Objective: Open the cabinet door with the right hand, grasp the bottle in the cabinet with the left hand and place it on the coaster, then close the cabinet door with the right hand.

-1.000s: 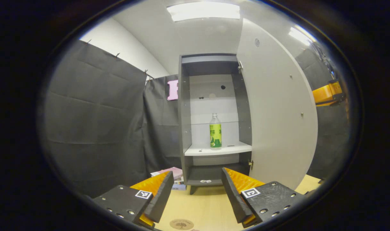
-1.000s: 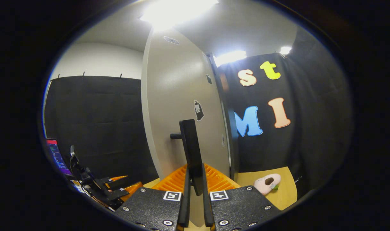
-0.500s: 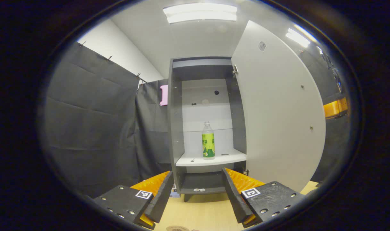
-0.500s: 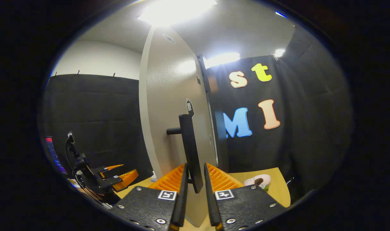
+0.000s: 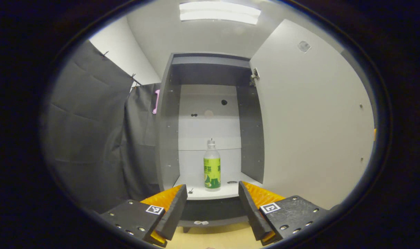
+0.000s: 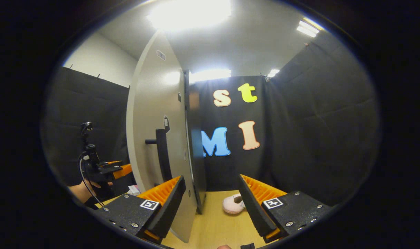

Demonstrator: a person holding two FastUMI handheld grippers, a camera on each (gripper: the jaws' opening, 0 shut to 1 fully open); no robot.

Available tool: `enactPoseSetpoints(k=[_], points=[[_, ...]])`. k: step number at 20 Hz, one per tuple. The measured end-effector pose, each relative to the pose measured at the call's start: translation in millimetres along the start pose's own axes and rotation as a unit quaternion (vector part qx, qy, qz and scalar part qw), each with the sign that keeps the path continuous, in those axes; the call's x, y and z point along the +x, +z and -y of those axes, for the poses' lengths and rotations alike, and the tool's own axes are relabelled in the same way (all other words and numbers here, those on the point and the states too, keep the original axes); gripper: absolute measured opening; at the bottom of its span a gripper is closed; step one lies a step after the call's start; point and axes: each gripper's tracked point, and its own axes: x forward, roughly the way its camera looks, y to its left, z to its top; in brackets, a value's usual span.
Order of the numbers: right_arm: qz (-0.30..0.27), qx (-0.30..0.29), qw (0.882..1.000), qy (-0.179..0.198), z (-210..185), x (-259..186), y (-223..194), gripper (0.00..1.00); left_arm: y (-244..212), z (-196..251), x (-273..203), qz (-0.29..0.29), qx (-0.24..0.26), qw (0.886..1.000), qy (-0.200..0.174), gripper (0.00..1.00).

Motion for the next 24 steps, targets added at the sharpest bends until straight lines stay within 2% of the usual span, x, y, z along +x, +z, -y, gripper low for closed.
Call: enactPoseSetpoints(k=[3,6,7,8,9,10,11,17,18,19,21,24], points=[[-0.007,0.013,0.999,-0.053,17.9,-2.2,-8.0,0.93,-0.3,-4.5,46.8,0.005,-0.006,1.0,-0.019,0.9],[-0.016,0.023,0.995,-0.093,29.7,1.3,-18.8,0.94,-8.2,-2.8,91.3,0.003,-0.009,0.999,-0.038,0.9],[-0.019,0.027,0.994,-0.104,31.7,1.0,-21.1,0.93,-11.9,-0.5,106.3,0.0,-0.01,0.999,-0.046,0.85],[-0.022,0.03,0.993,-0.113,33.0,0.2,-24.2,0.94,-18.2,0.1,121.5,-0.001,-0.01,0.999,-0.052,0.85],[-0.023,0.033,0.992,-0.122,33.8,0.2,-26.2,0.94,-23.6,0.3,135.9,-0.004,-0.009,0.998,-0.057,0.89],[-0.025,0.035,0.991,-0.129,35.0,-0.5,-28.4,0.93,-29.3,0.1,145.7,-0.004,-0.009,0.998,-0.06,0.85],[-0.025,0.036,0.99,-0.135,35.4,-0.7,-29.7,0.94,-32.6,-0.1,155.8,-0.004,-0.011,0.998,-0.06,0.85],[-0.041,0.026,0.987,-0.151,29.4,0.2,-40.5,0.94,-59.5,-11.0,212.0,-0.018,-0.025,0.998,-0.047,0.85],[-0.045,0.022,0.987,-0.152,28.3,2.5,-42.4,0.94,-65.6,-10.7,218.2,-0.024,-0.03,0.998,-0.05,0.8],[-0.048,0.021,0.987,-0.151,26.0,2.9,-43.5,0.94,-68.3,-9.4,223.6,-0.026,-0.038,0.997,-0.054,0.85],[-0.051,0.019,0.988,-0.147,22.6,2.4,-43.8,0.94,-75.9,-9.0,232.5,-0.033,-0.047,0.996,-0.061,0.85],[-0.054,0.017,0.989,-0.139,19.0,0.2,-45.5,0.94,-75.7,-16.4,234.9,-0.033,-0.043,0.997,-0.048,0.84]])
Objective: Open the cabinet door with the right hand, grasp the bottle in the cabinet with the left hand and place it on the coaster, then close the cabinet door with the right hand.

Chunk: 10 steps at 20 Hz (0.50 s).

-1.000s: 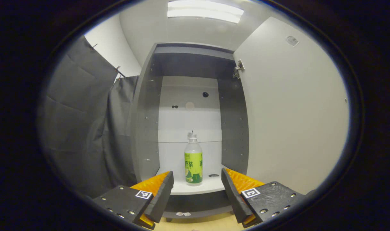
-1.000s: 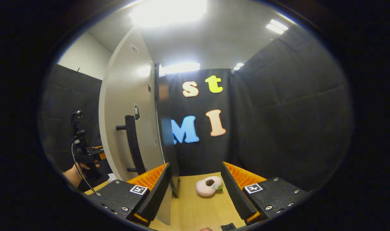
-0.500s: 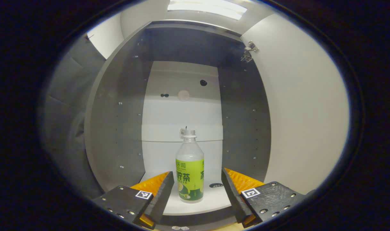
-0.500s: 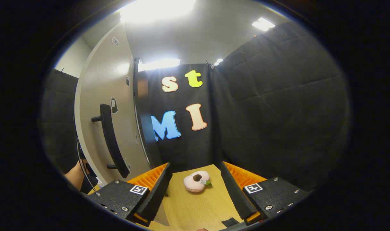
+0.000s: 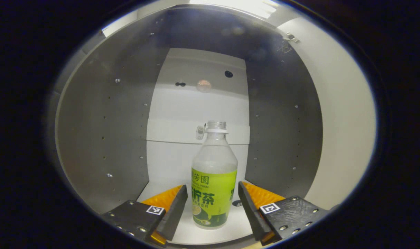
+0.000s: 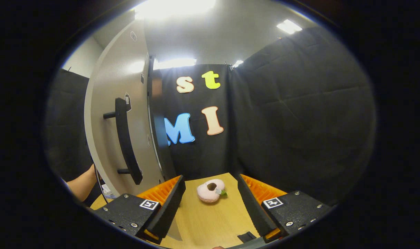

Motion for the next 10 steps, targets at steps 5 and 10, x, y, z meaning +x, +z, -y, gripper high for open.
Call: enactPoseSetpoints(k=[5,10], points=[[0.003,0.001,1.0,0.021,-4.4,-2.3,4.1,0.94,9.2,-6.4,-28.9,0.002,-0.024,1.0,-0.004,0.63],[-0.002,0.011,0.998,0.059,-8.1,-2.1,0.6,0.94,25.5,-6.4,-77.4,0.017,-0.012,1.0,-0.003,0.63]])
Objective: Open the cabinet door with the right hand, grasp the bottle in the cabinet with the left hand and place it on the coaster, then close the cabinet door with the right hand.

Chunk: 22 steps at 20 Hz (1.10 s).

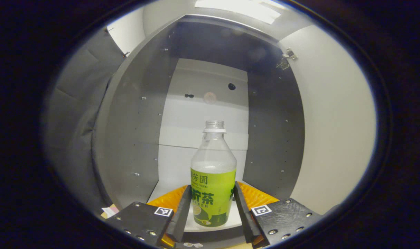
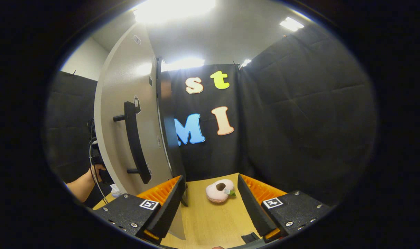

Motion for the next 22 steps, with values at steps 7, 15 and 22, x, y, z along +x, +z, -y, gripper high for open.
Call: enactPoseSetpoints(k=[7,15,22], points=[[-0.005,0.002,0.999,0.052,-2.5,-2.7,2.0,0.93,7.1,-1.0,-79.2,0.015,0.035,0.999,0.027,0.63],[-0.019,-0.001,0.994,0.103,-6.1,-10.6,-5.6,0.93,-15.6,-13.3,-170.1,0.022,0.04,0.996,0.075,0.67],[-0.037,-0.016,0.99,0.132,-7.8,-15.6,-15.3,0.94,-59.5,-20.5,-239.1,0.001,0.041,0.994,0.105,0.63]])
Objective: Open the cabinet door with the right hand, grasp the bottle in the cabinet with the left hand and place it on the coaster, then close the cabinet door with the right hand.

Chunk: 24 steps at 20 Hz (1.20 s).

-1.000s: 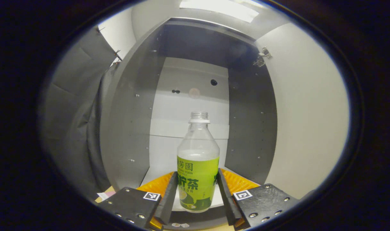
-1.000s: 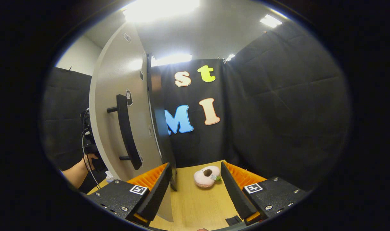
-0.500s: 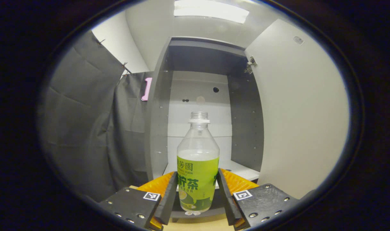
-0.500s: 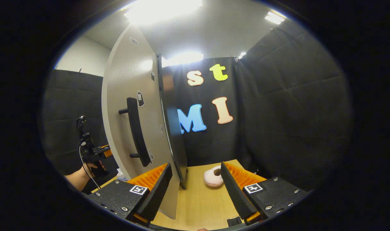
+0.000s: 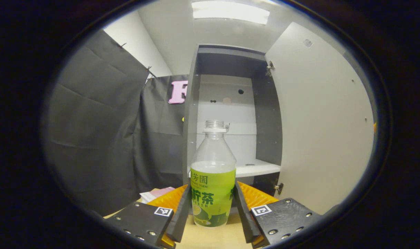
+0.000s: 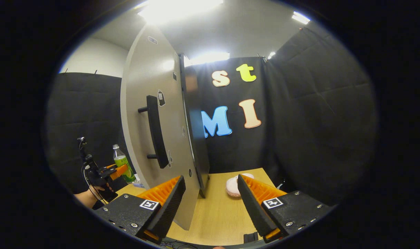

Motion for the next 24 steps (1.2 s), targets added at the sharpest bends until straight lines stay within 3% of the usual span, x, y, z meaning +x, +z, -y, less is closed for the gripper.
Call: enactPoseSetpoints(k=[4,6,7,8,12,13,15,17,18,19,24], points=[[-0.007,0.003,1.0,0.012,-0.9,1.8,-8.9,0.94,-24.7,-6.5,-30.4,-0.008,-0.014,1.0,0.014,0.72],[-0.013,0.007,1.0,0.013,-2.2,6.3,-15.2,0.93,-37.3,-9.4,-43.2,-0.008,-0.016,1.0,0.02,0.67],[-0.015,0.01,1.0,0.014,-2.5,7.8,-18.8,0.94,-43.9,-12.3,-50.5,-0.009,-0.014,1.0,0.023,0.72],[-0.017,0.012,1.0,0.014,-2.3,9.7,-20.4,0.94,-51.3,-13.3,-56.6,-0.011,-0.011,1.0,0.026,0.67],[-0.02,0.018,1.0,0.013,-2.6,15.0,-26.7,0.94,-90.5,-21.2,-80.5,-0.03,-0.004,0.999,0.037,0.67],[-0.02,0.016,1.0,0.012,-1.4,16.2,-27.1,0.94,-98.4,-23.7,-84.5,-0.035,-0.005,0.999,0.042,0.63],[-0.02,0.012,1.0,0.007,0.8,19.0,-28.0,0.94,-114.1,-26.9,-92.7,-0.041,-0.012,0.998,0.049,0.67],[-0.021,0.012,1.0,0.005,2.3,20.4,-30.9,0.94,-130.3,-31.5,-98.0,-0.046,-0.016,0.997,0.054,0.67],[-0.024,0.013,1.0,0.004,2.8,21.5,-33.0,0.94,-138.5,-34.6,-102.0,-0.05,-0.016,0.997,0.058,0.63],[-0.027,0.013,1.0,0.002,3.6,22.4,-34.6,0.94,-146.7,-37.6,-104.8,-0.055,-0.015,0.996,0.063,0.67],[-0.045,0.001,0.999,0.001,1.8,24.9,-43.9,0.94,-186.9,-51.1,-117.6,-0.073,-0.019,0.994,0.082,0.67]])
